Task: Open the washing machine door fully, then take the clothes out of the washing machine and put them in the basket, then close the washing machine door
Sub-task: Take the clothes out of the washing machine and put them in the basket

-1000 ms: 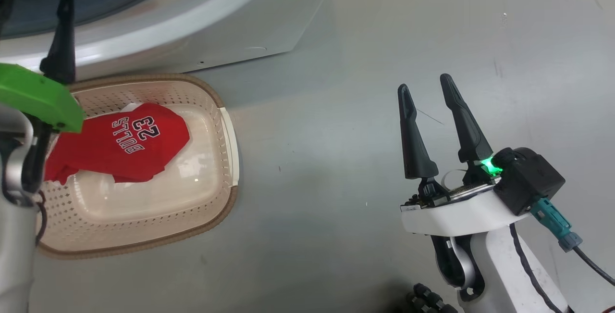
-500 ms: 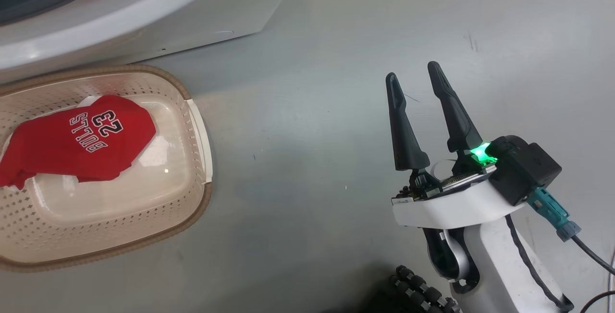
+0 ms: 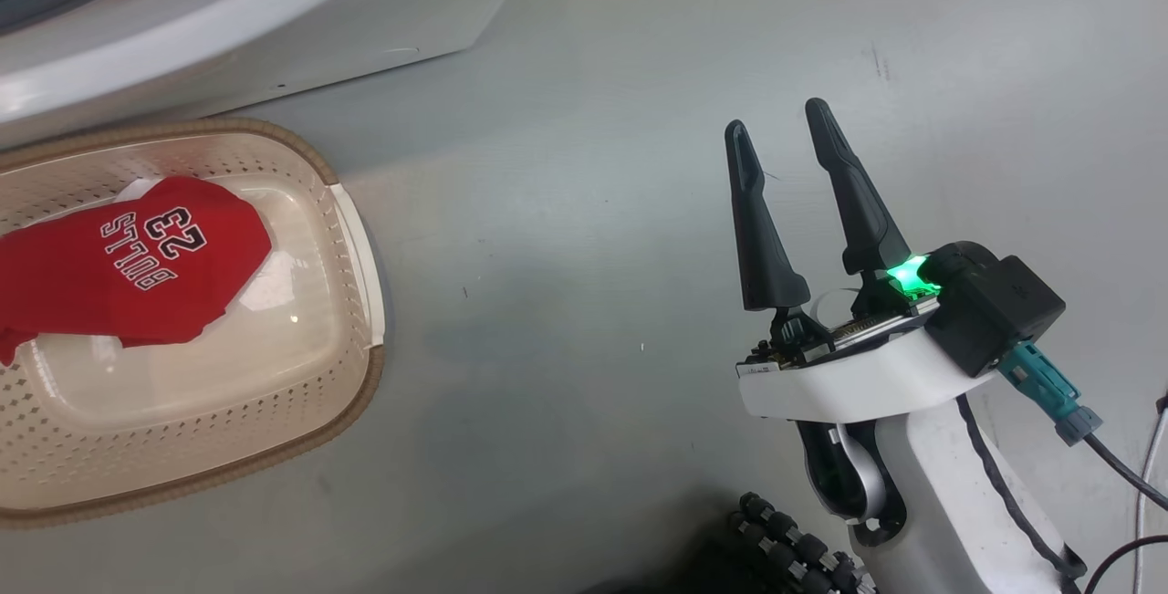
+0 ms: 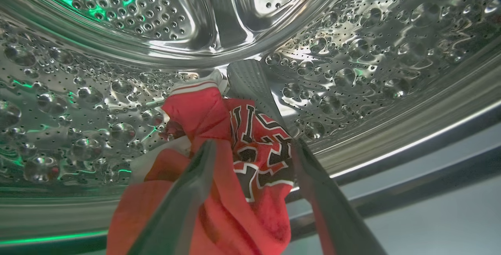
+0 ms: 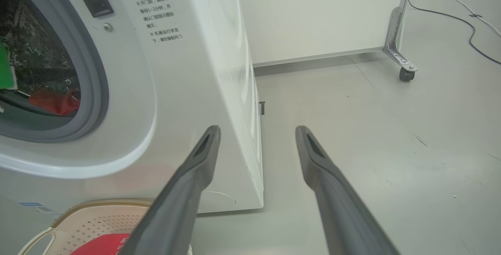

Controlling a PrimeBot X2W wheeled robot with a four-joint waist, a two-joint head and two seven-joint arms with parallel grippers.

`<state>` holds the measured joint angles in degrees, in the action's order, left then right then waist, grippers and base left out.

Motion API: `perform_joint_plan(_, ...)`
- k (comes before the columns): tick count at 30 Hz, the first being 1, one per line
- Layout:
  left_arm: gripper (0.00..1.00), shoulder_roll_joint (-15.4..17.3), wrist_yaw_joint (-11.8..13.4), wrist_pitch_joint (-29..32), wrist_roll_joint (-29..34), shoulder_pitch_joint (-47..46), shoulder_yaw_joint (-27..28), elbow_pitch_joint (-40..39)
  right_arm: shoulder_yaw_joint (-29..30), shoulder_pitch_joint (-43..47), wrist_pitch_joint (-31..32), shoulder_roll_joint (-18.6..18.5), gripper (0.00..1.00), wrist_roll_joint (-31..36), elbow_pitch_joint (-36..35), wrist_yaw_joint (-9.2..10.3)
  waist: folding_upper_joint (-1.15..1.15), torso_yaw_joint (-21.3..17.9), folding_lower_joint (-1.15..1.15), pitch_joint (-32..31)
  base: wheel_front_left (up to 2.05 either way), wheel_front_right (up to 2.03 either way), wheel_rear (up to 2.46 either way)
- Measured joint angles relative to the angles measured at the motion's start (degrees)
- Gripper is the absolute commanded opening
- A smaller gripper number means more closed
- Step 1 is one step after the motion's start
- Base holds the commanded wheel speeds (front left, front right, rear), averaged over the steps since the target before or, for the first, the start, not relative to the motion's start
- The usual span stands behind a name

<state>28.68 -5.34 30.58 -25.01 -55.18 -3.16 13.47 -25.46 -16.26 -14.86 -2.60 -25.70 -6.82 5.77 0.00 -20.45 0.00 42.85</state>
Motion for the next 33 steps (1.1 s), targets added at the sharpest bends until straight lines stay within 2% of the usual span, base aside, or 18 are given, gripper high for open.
perform_joint_plan(6,1.0,0.94,-0.59,3.59,-2.11,-1.92,-0.68,3.21,-0.16,-0.15,0.0,0.0,1.0,-0.12,0.05,0.02,0.0,-0.29,0.0,0.3,0.0,0.0,0.0)
perform_joint_plan(11,1.0,2.21,-0.47,5.21,-0.18,-2.25,-0.9,4.52,-0.25,-1.05,0.0,0.01,1.0,-0.51,0.04,0.43,0.0,-0.49,0.0,0.58,0.0,0.0,0.0)
perform_joint_plan(18,1.0,1.62,0.08,9.66,-1.81,-2.25,-0.89,7.0,-0.24,-1.16,0.0,0.0,1.0,-0.52,0.07,0.45,0.0,-0.5,0.0,0.71,0.0,0.0,0.0)
perform_joint_plan(19,0.8,1.49,0.08,10.12,-2.12,-2.31,-0.88,7.03,-0.24,-1.21,0.0,0.0,1.0,-0.52,0.07,0.45,0.0,-0.49,0.0,0.72,0.0,0.0,0.0)
perform_joint_plan(20,0.8,1.48,0.08,10.55,-2.21,-2.42,-0.88,7.03,-0.24,-1.24,0.0,0.0,1.0,-0.52,0.07,0.46,0.0,-0.49,0.0,0.72,0.0,0.0,0.0)
perform_joint_plan(21,0.44,1.48,0.08,10.74,-2.21,-2.5,-0.87,7.05,-0.24,-1.26,0.0,0.0,1.0,-0.52,0.07,0.51,0.0,-0.48,0.0,0.73,0.0,0.0,0.0)
perform_joint_plan(22,0.25,1.48,0.08,11.02,-2.22,-2.59,-0.83,7.13,-0.25,-1.3,0.0,0.0,1.0,-0.53,0.07,0.53,0.0,-0.47,0.0,0.74,0.0,0.0,0.0)
perform_joint_plan(23,0.0,1.48,0.07,11.29,-2.23,-2.75,-0.82,7.26,-0.25,-1.35,0.0,0.0,1.0,-0.53,0.07,0.53,0.0,-0.47,0.0,0.75,0.0,0.0,0.0)
perform_joint_plan(33,0.0,1.49,0.07,11.18,-2.67,-3.35,-0.8,7.37,-0.24,-2.12,0.0,0.0,1.0,-0.53,0.31,0.87,0.0,-0.4,0.0,0.87,0.0,0.0,0.0)
